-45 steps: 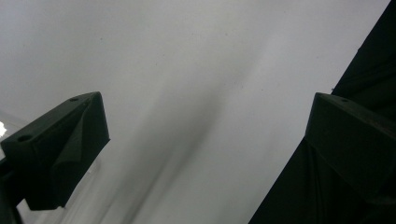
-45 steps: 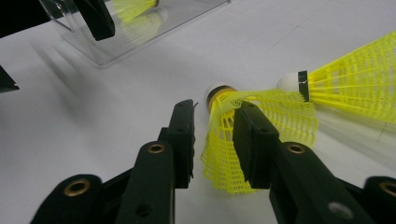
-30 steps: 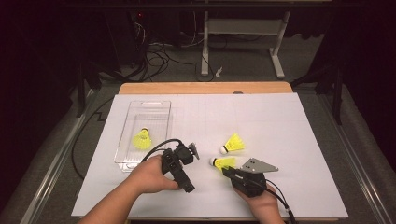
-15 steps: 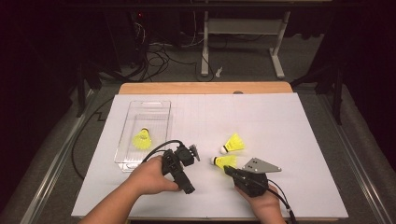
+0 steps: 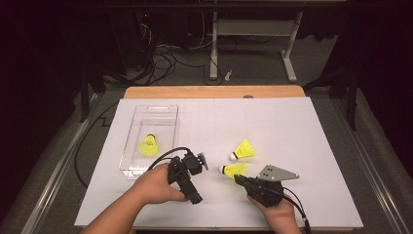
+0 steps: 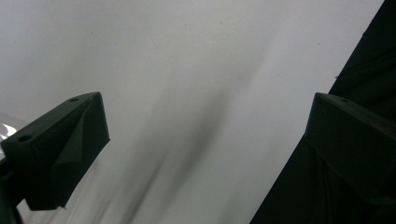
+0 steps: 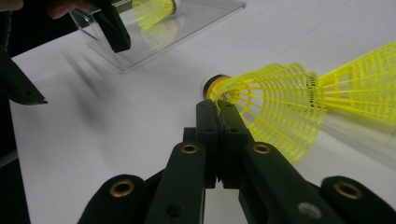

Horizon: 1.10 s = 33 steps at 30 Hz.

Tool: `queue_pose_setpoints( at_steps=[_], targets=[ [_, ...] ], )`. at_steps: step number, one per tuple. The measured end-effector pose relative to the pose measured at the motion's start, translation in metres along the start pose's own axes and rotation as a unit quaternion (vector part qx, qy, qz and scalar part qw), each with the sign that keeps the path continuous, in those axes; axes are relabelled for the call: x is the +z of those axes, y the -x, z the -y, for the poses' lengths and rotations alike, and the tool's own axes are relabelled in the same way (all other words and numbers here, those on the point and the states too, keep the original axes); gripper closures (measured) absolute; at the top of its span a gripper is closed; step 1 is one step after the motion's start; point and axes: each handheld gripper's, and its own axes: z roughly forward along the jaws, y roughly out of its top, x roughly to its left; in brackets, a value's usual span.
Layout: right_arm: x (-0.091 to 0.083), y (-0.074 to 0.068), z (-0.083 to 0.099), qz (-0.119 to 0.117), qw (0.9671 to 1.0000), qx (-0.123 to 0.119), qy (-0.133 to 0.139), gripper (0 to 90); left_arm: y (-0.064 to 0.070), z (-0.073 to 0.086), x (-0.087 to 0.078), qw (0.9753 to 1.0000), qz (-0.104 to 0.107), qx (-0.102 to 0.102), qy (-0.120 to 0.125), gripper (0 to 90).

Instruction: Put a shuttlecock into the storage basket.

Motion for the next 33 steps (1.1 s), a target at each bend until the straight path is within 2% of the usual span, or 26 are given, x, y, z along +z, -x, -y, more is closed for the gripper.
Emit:
queue_pose_setpoints(
  at_steps=[13,22,26,33],
  targets=[
    [-0.006,-0.002,-0.003,-0.018,0.9998,-0.006,0.008,90.0,-0.001,0.003,-0.004,1.0,0.003,-0.003,0.001,1.1],
    [-0.012,-0.002,-0.007,-0.025,0.9995,-0.013,0.014,90.0,-0.002,0.005,-0.011,1.0,-0.005,-0.004,0.002,1.4],
    [-0.012,-0.005,-0.007,-0.027,0.9993,-0.02,0.016,90.0,-0.002,0.005,-0.015,0.9999,-0.01,-0.001,-0.006,1.4],
    [-0.013,-0.009,-0.009,-0.043,0.9984,-0.035,0.015,90.0,-0.003,0.005,-0.02,1.0,-0.009,0.002,0.0,1.4]
  ],
)
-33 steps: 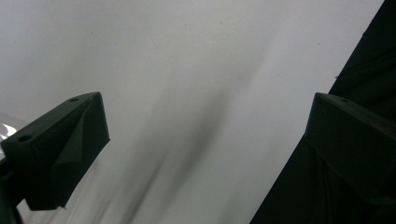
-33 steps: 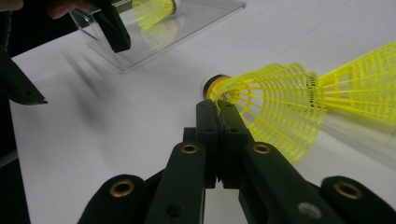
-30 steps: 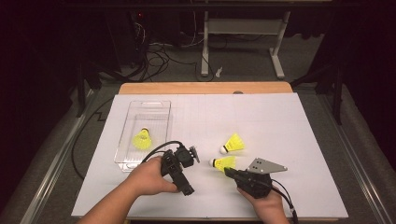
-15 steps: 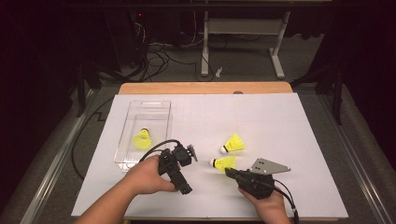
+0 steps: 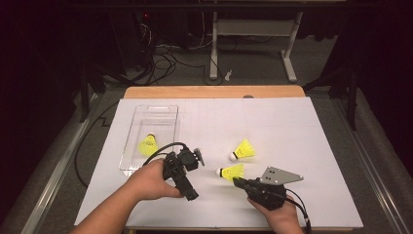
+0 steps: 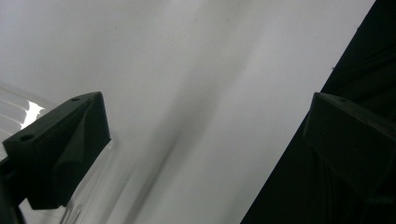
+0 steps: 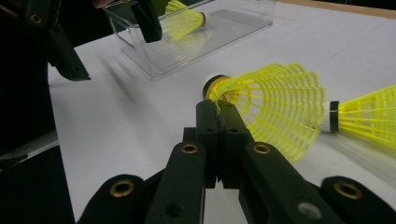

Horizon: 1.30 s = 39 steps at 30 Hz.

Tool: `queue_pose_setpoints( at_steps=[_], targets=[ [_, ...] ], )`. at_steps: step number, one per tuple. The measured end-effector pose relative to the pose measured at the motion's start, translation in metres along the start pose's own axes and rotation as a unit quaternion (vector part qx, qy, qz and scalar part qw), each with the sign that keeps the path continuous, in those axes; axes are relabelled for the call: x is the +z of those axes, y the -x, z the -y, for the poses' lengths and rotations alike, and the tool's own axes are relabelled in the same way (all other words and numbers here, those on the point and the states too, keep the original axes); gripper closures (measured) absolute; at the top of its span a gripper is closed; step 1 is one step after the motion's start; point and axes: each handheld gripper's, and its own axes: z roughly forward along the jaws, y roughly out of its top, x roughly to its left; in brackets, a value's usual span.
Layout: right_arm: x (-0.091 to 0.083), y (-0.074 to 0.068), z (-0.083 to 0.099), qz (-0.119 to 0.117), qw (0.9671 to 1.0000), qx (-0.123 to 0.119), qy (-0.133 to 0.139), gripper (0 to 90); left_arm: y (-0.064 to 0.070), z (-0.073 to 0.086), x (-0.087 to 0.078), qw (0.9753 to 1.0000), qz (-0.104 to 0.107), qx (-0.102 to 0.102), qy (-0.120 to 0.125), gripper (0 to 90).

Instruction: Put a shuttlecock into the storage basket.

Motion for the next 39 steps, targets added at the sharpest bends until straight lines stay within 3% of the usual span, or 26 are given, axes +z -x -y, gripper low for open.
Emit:
queue_pose_setpoints(
  at_steps=[16,30,39],
  targets=[
    [0.007,-0.013,-0.002,-0.057,0.9983,-0.01,0.003,90.0,0.006,-0.004,0.004,0.9999,-0.001,0.015,0.002,2.0],
    [0.012,-0.015,-0.003,-0.092,0.9957,-0.001,0.006,90.0,0.011,-0.009,0.008,0.9996,0.001,0.026,0.004,4.8],
    [0.017,-0.021,-0.004,-0.104,0.9945,-0.011,-0.005,90.0,0.01,-0.01,0.007,0.9995,-0.002,0.027,0.015,10.5]
  ],
)
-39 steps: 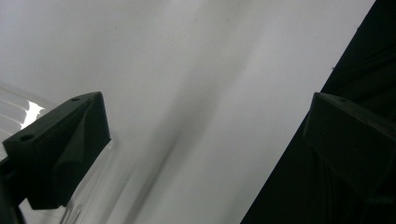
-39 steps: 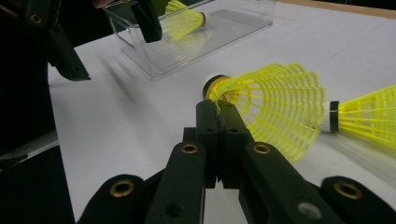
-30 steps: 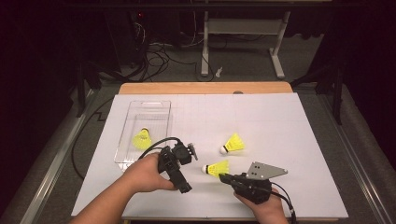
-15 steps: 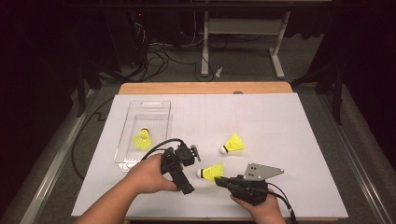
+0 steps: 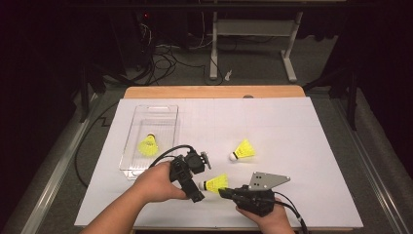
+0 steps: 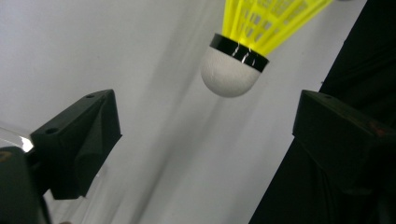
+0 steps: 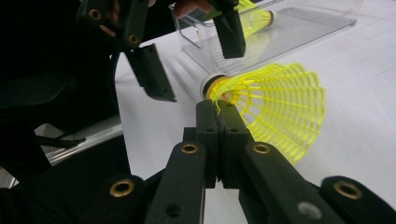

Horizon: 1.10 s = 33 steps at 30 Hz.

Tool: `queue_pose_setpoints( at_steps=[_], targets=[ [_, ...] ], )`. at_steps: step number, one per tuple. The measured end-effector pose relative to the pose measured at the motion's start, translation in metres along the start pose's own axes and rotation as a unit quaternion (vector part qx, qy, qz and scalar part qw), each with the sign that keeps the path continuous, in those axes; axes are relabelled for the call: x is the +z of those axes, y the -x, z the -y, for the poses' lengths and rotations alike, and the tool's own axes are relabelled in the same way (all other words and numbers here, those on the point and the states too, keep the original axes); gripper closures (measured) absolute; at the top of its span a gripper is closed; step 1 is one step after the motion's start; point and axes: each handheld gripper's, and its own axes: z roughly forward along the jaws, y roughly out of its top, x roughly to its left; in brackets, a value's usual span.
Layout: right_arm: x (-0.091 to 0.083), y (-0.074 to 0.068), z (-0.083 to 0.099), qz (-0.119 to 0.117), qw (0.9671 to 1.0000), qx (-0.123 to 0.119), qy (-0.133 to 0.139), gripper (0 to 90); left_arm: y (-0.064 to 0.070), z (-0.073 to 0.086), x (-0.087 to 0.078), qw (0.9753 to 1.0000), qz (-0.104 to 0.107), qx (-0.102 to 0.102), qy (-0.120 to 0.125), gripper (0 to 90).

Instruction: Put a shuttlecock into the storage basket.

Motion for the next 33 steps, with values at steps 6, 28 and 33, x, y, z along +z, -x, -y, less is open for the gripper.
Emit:
queue_pose_setpoints(
  at_steps=[6,28,33],
  targets=[
    [0.0022,0.001,-0.0008,0.001,1.0,0.0,-0.002,90.0,0.001,-0.0004,0.0007,1.0,0.001,0.006,0.005,15.7],
    [0.0074,-0.0006,-0.0019,-0.011,0.9999,0.0,-0.004,90.0,0.0096,-0.0061,0.0027,0.9989,0.014,0.044,-0.002,38.3],
    [0.0079,-0.0012,-0.0018,-0.012,0.9999,0.0,-0.006,90.0,0.0095,-0.0061,0.0024,0.9989,0.015,0.043,0.0,41.9]
  ],
)
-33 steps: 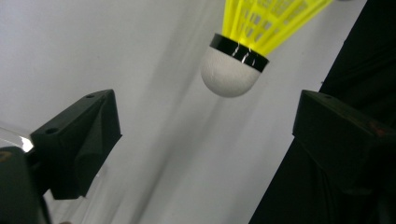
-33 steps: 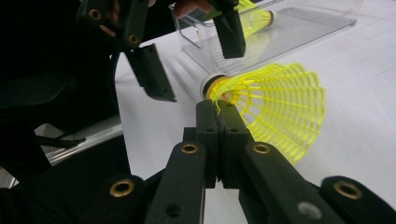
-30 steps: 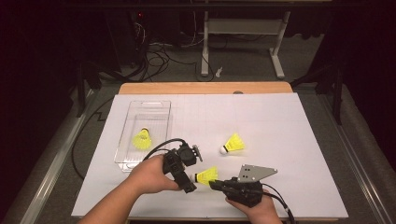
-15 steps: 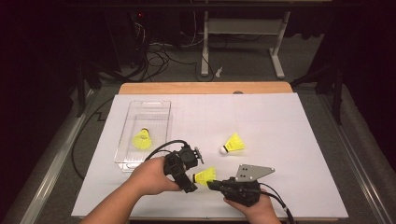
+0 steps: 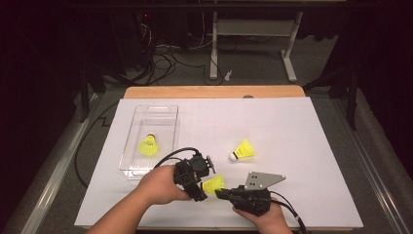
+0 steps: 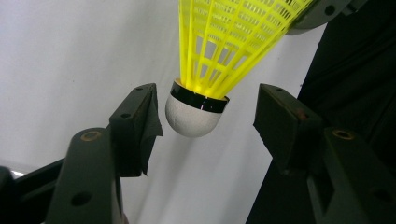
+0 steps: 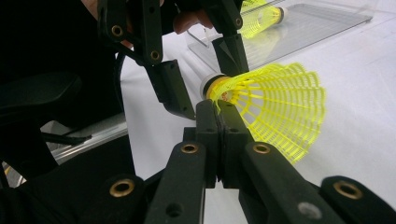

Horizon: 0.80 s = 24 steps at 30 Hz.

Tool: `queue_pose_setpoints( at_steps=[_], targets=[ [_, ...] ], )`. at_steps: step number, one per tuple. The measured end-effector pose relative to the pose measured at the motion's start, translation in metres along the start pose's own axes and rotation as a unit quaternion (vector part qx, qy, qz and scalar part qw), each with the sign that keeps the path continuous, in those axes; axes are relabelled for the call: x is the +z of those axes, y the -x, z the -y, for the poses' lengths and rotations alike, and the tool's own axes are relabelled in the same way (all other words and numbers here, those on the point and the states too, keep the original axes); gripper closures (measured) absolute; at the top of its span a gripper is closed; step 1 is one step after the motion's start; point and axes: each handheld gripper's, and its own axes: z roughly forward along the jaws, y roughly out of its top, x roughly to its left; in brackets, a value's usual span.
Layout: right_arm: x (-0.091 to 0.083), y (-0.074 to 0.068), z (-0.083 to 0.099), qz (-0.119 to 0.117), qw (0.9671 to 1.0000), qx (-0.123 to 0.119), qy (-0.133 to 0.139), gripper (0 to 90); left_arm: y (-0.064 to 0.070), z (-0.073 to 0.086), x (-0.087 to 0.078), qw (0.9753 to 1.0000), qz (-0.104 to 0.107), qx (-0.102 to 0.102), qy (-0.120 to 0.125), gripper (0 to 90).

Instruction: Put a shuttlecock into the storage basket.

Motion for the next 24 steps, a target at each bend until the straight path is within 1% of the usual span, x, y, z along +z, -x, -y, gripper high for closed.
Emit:
queue_pose_setpoints(
  at_steps=[5,9,14,18,24],
  targets=[
    [0.0005,0.0001,0.0001,0.0,1.0,0.0,-0.001,90.0,0.0,0.0009,-0.001,1.0,-0.001,0.002,0.002,45.6],
    [0.0008,0.0,0.0002,0.001,1.0,-0.001,-0.003,90.0,0.0009,0.0003,-0.0002,1.0,-0.001,0.004,-0.002,48.1],
    [0.0008,0.0,0.0003,0.002,1.0,0.001,-0.004,90.0,0.0001,0.0003,0.0004,1.0,0.0,0.002,-0.003,49.9],
    [0.0009,0.0004,0.0002,0.002,1.0,0.001,-0.002,90.0,0.0005,0.0003,0.0006,1.0,-0.003,0.004,-0.002,49.4],
    [0.0007,0.0003,0.0001,0.002,1.0,0.001,-0.002,90.0,0.0002,0.0003,0.0009,1.0,-0.008,0.002,-0.002,54.0]
  ],
)
